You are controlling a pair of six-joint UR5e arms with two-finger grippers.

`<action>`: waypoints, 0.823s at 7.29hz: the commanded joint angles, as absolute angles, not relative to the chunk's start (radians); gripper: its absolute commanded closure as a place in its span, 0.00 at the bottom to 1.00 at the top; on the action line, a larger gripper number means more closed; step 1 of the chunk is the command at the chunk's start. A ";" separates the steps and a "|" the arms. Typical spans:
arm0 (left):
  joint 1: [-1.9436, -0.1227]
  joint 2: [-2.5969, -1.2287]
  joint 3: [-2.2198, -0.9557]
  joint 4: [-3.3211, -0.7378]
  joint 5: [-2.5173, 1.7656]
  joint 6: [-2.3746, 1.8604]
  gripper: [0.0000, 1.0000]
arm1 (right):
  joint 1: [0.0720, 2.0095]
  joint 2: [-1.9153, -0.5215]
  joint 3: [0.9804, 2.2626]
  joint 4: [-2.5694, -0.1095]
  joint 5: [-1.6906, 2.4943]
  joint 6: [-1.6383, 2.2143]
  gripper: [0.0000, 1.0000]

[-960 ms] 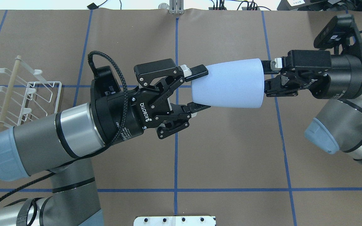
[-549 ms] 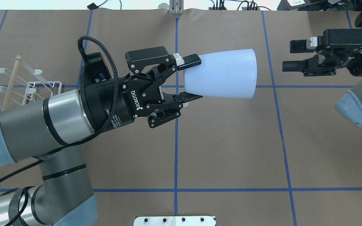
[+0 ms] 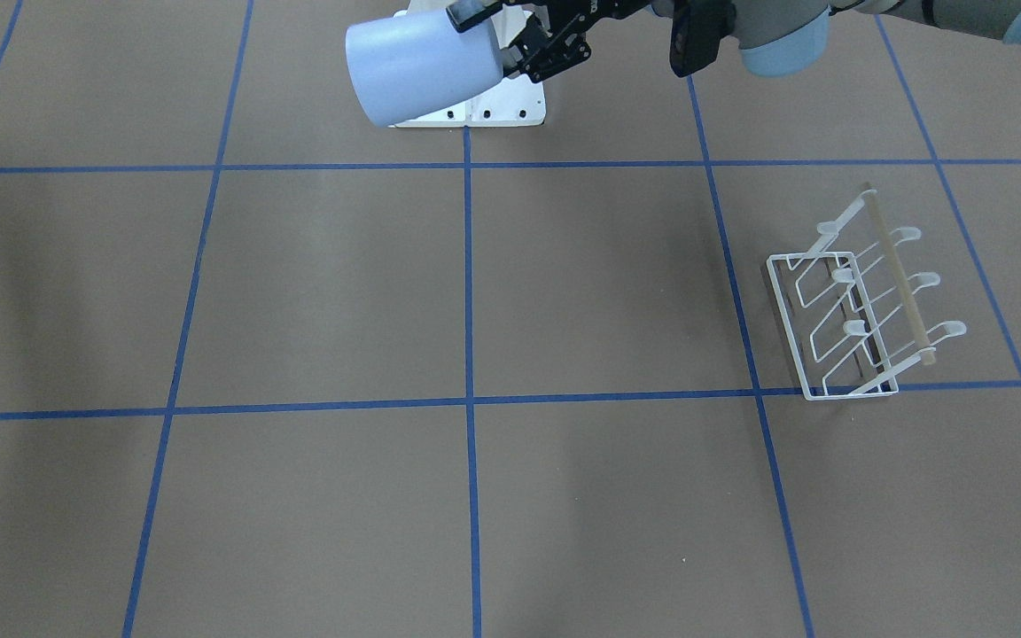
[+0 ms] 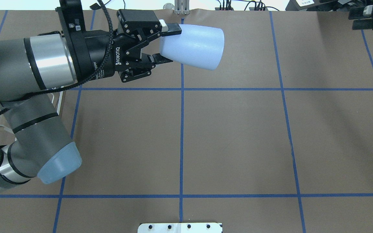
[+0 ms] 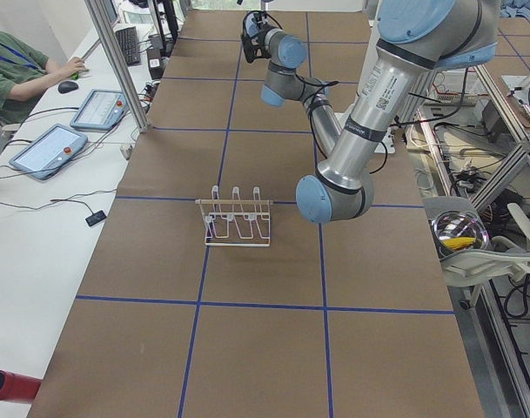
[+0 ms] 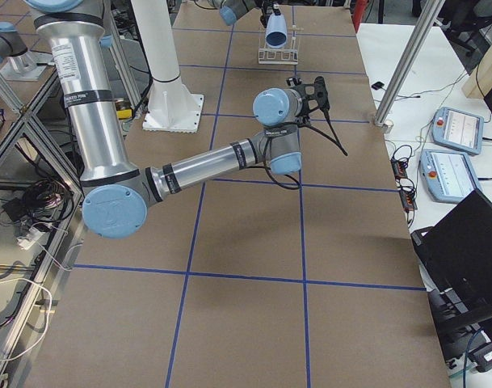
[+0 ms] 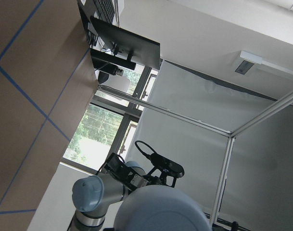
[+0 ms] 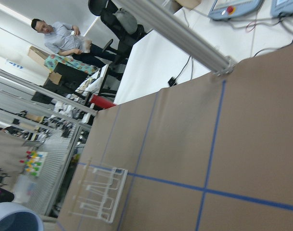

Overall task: Hang cup on cup holder
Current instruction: 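Carry the cup with the left gripper above the white wire rack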

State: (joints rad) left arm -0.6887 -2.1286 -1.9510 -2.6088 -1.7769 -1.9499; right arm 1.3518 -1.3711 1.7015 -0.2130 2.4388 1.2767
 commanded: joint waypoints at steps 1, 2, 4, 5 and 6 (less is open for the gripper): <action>-0.786 -2.128 -1.957 -2.353 -1.880 -1.702 1.00 | 1.397 -1.385 1.687 -0.517 2.293 0.799 0.00; -0.845 -2.128 -1.963 -2.203 -1.926 -1.555 1.00 | 1.404 -1.411 1.689 -0.608 2.198 0.764 0.00; -0.924 -2.128 -1.962 -2.000 -1.934 -1.325 1.00 | 1.416 -1.466 1.654 -0.699 2.085 0.483 0.00; -0.971 -2.129 -1.960 -1.888 -1.934 -1.222 1.00 | 1.443 -1.465 1.654 -0.812 2.083 0.381 0.00; -1.006 -2.129 -1.954 -1.781 -1.934 -1.075 1.00 | 1.451 -1.470 1.655 -0.919 2.086 0.326 0.00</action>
State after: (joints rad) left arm -0.9551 -2.1285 -1.9596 -1.9198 -1.9329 -1.2432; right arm 1.4341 -1.4625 1.6570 -0.7859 2.0935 0.4288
